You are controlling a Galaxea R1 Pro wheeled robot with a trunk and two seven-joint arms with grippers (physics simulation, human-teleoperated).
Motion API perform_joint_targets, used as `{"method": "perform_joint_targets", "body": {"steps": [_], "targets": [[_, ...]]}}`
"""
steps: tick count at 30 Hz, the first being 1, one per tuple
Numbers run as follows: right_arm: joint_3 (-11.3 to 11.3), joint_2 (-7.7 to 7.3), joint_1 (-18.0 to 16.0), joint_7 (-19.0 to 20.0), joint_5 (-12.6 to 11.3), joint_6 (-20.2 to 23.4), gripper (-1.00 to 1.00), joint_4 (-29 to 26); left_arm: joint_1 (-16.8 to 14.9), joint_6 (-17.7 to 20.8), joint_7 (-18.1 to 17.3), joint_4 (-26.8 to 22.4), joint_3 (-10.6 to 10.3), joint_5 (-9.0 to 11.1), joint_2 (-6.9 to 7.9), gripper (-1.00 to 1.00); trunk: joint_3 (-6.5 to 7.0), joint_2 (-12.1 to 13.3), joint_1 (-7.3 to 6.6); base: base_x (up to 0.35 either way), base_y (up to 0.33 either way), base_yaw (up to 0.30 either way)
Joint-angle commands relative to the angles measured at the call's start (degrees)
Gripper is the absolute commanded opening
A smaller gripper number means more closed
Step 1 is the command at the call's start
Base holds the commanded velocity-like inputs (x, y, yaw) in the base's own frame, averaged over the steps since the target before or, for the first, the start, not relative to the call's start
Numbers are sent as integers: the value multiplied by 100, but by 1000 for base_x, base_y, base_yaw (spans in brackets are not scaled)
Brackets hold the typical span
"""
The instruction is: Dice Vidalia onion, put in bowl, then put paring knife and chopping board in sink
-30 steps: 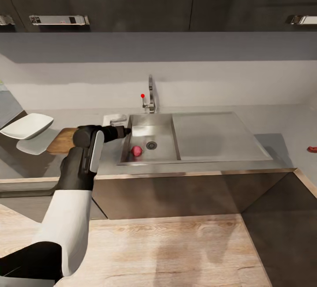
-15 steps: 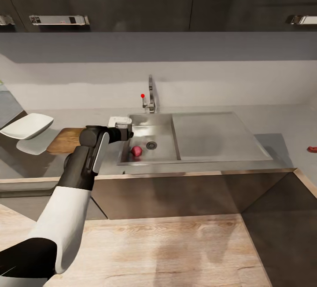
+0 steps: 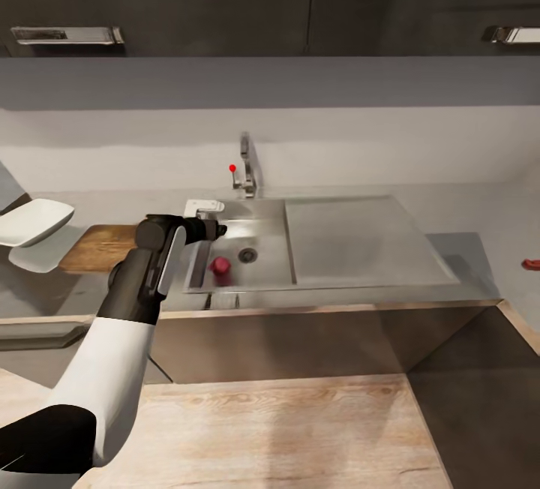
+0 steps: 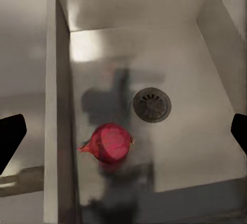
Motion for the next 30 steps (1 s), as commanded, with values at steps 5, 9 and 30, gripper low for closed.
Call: {"method": "perform_joint_targets", "body": {"steps": [5, 9, 30], "targets": [[35, 8, -4, -26, -5, -15, 100, 5, 0, 22, 14, 5, 0, 20, -2, 100, -9, -9, 5, 221, -224, 0], [35, 9, -4, -26, -5, -15, 100, 5, 3, 21, 14, 20, 0, 20, -2, 100, -9, -9, 5, 223, -226, 0], [35, 27, -4, -26, -5, -8, 100, 5, 44, 16, 23, 53, 42, 11, 269, 100, -66, -9, 5, 88, -53, 0]]}}
